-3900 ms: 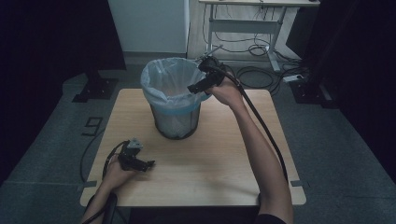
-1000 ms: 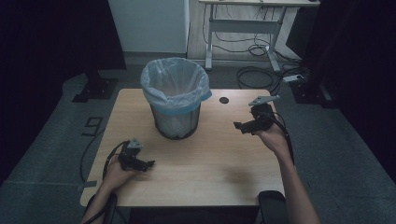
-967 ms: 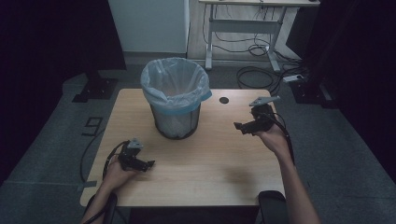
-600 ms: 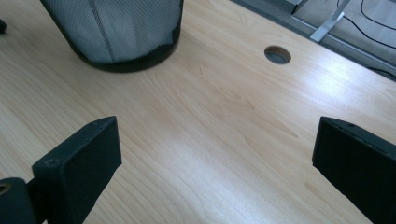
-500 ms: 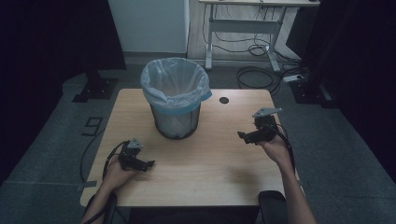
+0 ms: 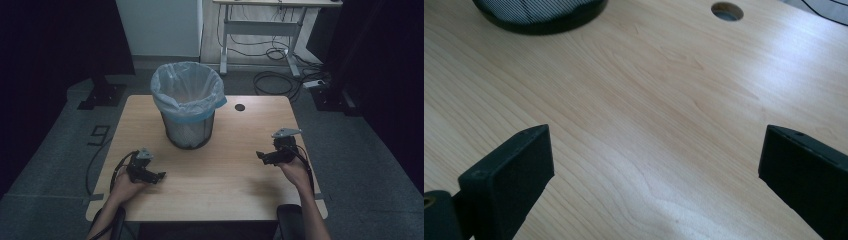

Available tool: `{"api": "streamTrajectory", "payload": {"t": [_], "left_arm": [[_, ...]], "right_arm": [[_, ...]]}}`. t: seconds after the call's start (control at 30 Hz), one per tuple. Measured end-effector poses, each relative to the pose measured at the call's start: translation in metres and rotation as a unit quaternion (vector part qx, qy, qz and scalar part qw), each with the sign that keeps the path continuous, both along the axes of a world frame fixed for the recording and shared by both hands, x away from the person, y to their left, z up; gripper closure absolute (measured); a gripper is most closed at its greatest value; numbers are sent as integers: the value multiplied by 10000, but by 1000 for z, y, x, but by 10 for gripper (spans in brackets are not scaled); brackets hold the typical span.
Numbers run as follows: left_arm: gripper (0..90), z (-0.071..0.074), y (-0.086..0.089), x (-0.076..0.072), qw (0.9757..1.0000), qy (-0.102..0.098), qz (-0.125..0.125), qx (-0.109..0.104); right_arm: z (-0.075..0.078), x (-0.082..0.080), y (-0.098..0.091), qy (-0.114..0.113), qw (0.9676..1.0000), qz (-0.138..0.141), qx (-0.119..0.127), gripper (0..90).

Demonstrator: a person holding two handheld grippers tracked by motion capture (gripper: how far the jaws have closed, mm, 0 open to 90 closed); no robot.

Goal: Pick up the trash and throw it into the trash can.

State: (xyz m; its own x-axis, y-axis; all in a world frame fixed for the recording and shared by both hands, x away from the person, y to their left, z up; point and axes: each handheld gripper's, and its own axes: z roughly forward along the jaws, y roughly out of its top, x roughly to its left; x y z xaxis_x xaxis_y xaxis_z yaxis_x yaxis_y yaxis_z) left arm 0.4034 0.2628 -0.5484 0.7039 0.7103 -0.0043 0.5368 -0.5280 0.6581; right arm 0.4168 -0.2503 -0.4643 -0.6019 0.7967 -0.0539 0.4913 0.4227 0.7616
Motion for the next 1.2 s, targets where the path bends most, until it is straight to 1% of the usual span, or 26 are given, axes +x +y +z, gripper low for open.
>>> {"api": "streamTrajectory", "payload": {"t": [0.03,0.1,0.23,0.27,0.33,0.37,0.43,0.47,0.5,0.57,0.6,0.7,0.77,0.83,0.93,0.97,1.03,1.07,1.1,1.13,1.17,1.2], "left_arm": [[0,0,0,0,10000,-1,-1,0],[0,0,0,0,10000,-2,-2,3],[0,0,0,0,10000,-2,-7,7],[0,0,0,0,10000,-2,-5,6],[0,0,0,0,10000,-1,4,0],[0,0,0,0,10000,-2,2,-1],[0,0,0,0,10000,-2,2,-2],[0,0,0,0,10000,0,3,2],[0,0,0,0,10000,-3,1,-1],[0,0,0,0,10000,-1,3,1],[0,0,0,0,10000,0,3,1],[0,0,0,0,10000,-2,3,-3],[0,0,0,0,10000,0,3,0],[0,0,0,0,10000,-3,2,-1],[0,0,0,0,10000,-3,3,-2],[0,0,0,0,10000,-1,3,2],[0,0,0,0,10000,-1,3,1],[0,0,0,0,10000,-1,3,2],[0,0,0,0,10000,-1,3,2],[0,0,0,0,10000,-1,3,2],[0,0,0,0,10000,-1,1,3],[0,0,0,0,10000,0,3,1]], "right_arm": [[-7,-2,-2,18,10000,-50,-28,9],[-9,-2,-2,31,10000,-54,-24,9],[-22,-5,-5,82,9999,-89,-17,8],[-28,-6,-5,106,9999,-90,-30,7],[-30,-7,-5,116,9999,-87,-35,7],[-38,-8,-5,137,9999,-64,-48,6],[-43,-9,-4,150,9998,-56,-107,4],[-43,-9,-4,150,9998,-56,-107,4],[-50,-9,-3,194,9996,-62,-171,0],[-56,-9,-2,261,9995,-57,-188,0],[-56,-9,-2,261,9995,-57,-188,0],[-69,-11,1,357,9991,-6,-222,0],[-72,-10,3,490,9983,26,-320,0],[-75,-10,7,518,9978,36,-416,0],[-79,-10,10,526,9976,47,-445,0],[-83,-11,12,474,9980,66,-402,0],[-84,-12,12,483,9980,69,-398,0],[-88,-12,12,511,9984,74,-238,0],[-89,-12,11,526,9985,62,-170,0],[-89,-12,11,526,9985,62,-170,0],[-91,-13,9,526,9986,38,-39,0],[-91,-13,9,526,9986,38,-39,0]]}}
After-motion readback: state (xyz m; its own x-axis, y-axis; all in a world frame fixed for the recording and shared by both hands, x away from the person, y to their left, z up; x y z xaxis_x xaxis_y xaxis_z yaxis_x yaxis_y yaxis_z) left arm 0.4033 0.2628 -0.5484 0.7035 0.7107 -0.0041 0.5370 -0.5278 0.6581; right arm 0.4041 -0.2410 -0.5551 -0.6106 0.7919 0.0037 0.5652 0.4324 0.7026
